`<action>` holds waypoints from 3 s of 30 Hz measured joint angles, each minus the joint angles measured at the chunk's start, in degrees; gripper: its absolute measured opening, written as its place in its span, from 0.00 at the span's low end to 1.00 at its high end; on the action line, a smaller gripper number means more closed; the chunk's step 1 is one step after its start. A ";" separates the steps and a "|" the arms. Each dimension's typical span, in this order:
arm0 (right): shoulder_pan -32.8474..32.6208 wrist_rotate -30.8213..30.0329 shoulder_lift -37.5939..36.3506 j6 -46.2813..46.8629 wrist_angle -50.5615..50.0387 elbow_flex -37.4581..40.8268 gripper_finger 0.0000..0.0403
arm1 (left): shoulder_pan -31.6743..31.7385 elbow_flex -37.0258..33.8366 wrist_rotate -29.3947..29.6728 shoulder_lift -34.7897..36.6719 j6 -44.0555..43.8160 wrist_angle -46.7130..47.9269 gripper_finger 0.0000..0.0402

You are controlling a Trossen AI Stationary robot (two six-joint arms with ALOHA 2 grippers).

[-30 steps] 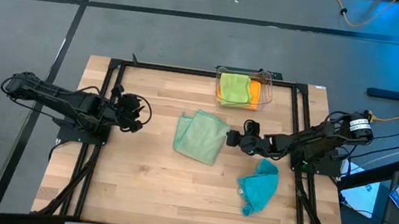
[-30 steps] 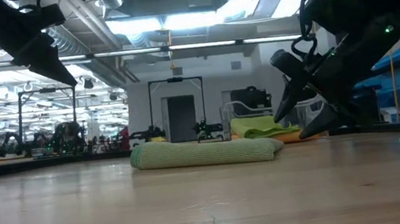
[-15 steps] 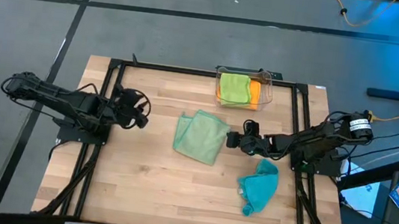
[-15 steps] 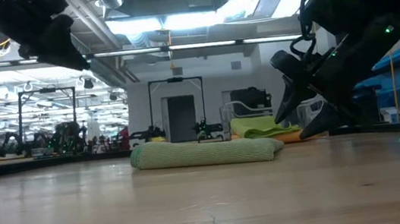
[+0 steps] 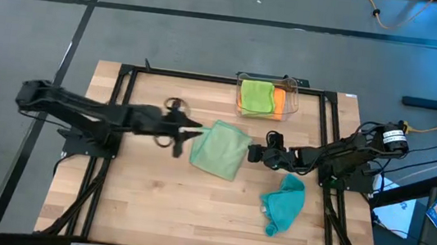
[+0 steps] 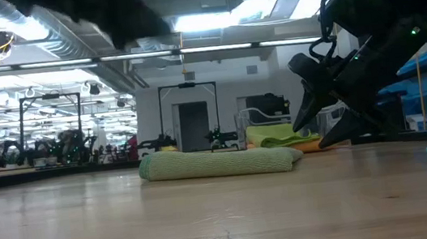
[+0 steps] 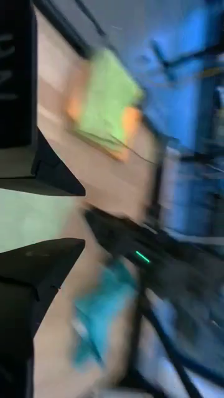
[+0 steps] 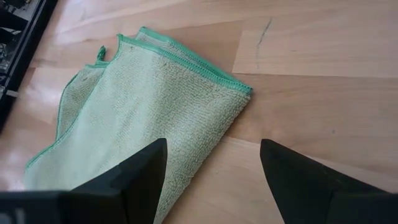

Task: Fold microfiber towels
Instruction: Fold the green microfiber towel

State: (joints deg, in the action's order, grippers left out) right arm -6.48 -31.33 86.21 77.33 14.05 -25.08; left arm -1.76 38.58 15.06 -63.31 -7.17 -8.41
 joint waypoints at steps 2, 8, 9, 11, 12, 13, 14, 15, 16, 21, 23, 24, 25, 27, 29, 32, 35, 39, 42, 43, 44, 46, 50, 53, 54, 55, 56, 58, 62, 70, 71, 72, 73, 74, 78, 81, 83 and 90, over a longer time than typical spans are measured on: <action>0.00 0.02 0.00 0.06 0.11 0.00 0.65 | 2.37 2.03 -0.05 -5.12 -0.16 4.20 0.27; 0.00 1.97 0.00 0.15 0.34 0.00 0.65 | 12.98 6.01 -8.03 -15.32 0.07 9.89 0.27; 0.00 2.20 0.00 0.16 0.35 0.00 0.65 | 15.57 6.67 -12.73 -16.82 0.07 9.89 0.27; 0.00 2.76 0.00 0.17 0.35 0.00 0.65 | 20.45 7.92 -23.79 -20.28 0.09 9.98 0.26; 0.00 2.82 0.00 0.17 0.35 0.00 0.65 | 22.69 8.66 -29.20 -22.31 0.07 10.14 0.26; 0.00 2.91 0.00 0.17 0.37 0.00 0.65 | 24.60 9.62 -33.53 -24.51 0.07 10.12 0.26; 0.00 2.91 0.00 0.17 0.39 0.00 0.65 | 26.20 10.65 -36.71 -26.79 0.06 10.04 0.25; 0.00 2.91 0.00 0.17 0.41 0.00 0.65 | 27.59 11.73 -38.39 -29.24 0.08 9.95 0.25; 0.00 2.89 0.00 0.17 0.43 0.00 0.65 | 28.67 12.89 -39.12 -31.74 0.11 9.98 0.25; 0.00 2.72 0.00 0.17 0.46 0.00 0.65 | 32.43 20.72 -41.46 -42.56 0.37 11.46 0.25; 0.00 2.89 0.00 0.16 0.46 0.00 0.65 | 33.36 23.95 -45.57 -45.56 2.14 14.39 0.25; 0.00 2.95 0.00 0.12 0.46 0.00 0.65 | 33.68 25.17 -47.43 -46.70 3.22 16.00 0.25; 0.00 2.95 0.00 0.12 0.46 0.00 0.65 | 33.91 26.18 -48.83 -47.62 3.78 17.45 0.26; 0.00 2.97 0.00 0.10 0.46 0.00 0.65 | 34.29 27.98 -49.50 -48.60 4.60 19.47 0.27; 0.00 2.97 0.00 0.08 0.42 0.00 0.65 | 34.69 28.99 -47.97 -48.84 5.41 20.92 0.29; 0.00 2.99 0.00 0.01 0.35 0.00 0.65 | 35.03 29.10 -43.72 -48.94 7.66 23.31 0.31; 0.00 3.02 0.00 -0.01 0.35 0.00 0.65 | 34.90 29.10 -38.77 -48.96 9.28 26.58 0.34; 0.00 3.04 0.00 -0.03 0.32 0.00 0.65 | 34.26 29.08 -37.49 -49.15 9.22 27.13 0.38; 0.00 3.05 0.00 -0.03 0.32 0.00 0.65 | 33.64 29.08 -41.15 -49.17 8.46 26.42 0.40; 0.00 3.04 0.00 -0.03 0.31 0.00 0.65 | 33.19 29.08 -40.95 -49.30 8.28 26.43 0.41; 0.00 3.04 0.00 -0.03 0.31 0.00 0.65 | 32.68 29.09 -40.24 -49.61 8.26 26.38 0.41; 0.00 3.05 0.00 -0.03 0.30 0.00 0.65 | 31.93 29.06 -39.50 -50.15 9.08 26.29 0.41; 0.00 3.04 0.00 -0.03 0.32 0.00 0.65 | 30.83 29.10 -40.91 -50.66 8.80 24.43 0.41; 0.00 3.04 0.00 -0.03 0.32 -0.02 0.65 | 30.07 29.06 -41.34 -50.75 8.23 23.34 0.41; -0.01 3.04 0.00 -0.03 0.32 -0.02 0.65 | 30.01 29.06 -41.97 -50.75 7.36 22.89 0.41; -0.01 3.02 0.00 -0.03 0.29 -0.02 0.65 | 30.02 29.06 -42.38 -50.75 6.62 22.66 0.41; 0.00 3.02 0.00 -0.03 0.30 -0.02 0.65 | 30.07 29.06 -42.62 -50.75 6.24 22.74 0.41; -0.02 3.02 0.00 -0.03 0.28 -0.02 0.65 | 29.93 29.06 -42.56 -51.08 6.19 22.70 0.41; 0.00 3.02 0.00 -0.03 0.28 -0.02 0.65 | 29.48 29.06 -42.42 -51.36 6.21 22.45 0.41; 0.65 6.09 1.46 5.19 0.37 -0.07 0.65 | 29.39 29.06 -43.07 -51.38 6.20 21.86 0.40; 1.11 6.14 2.14 6.35 0.95 -0.08 0.65 | 29.39 29.06 -43.06 -51.38 6.20 21.86 0.40; 1.61 6.46 2.77 6.96 1.71 -0.20 0.65 | 29.39 29.06 -43.05 -51.38 6.20 21.86 0.40; 2.32 6.75 3.61 7.56 2.70 -0.24 0.65 | 29.39 29.05 -43.07 -51.38 6.20 21.86 0.40; 2.95 7.18 4.41 7.68 3.77 -0.30 0.65 | 29.39 29.04 -43.06 -51.38 6.21 21.86 0.40; 5.51 8.70 7.05 7.24 9.71 -0.30 0.64 | 29.39 29.04 -43.05 -51.38 6.22 21.86 0.40; 6.99 9.31 7.96 6.61 10.01 -1.15 0.64 | 29.39 29.04 -43.05 -51.38 6.22 21.86 0.40; 7.95 9.63 8.57 6.57 9.33 -2.05 0.64 | 29.39 29.04 -43.05 -51.38 6.24 21.86 0.40; 11.23 12.57 13.57 2.20 9.09 -6.92 0.64 | 29.39 29.04 -43.05 -51.38 6.28 21.86 0.41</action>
State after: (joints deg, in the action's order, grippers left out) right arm 4.75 -18.76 99.79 79.52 23.14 -32.01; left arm 27.64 67.61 -27.99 -114.69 -0.89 13.45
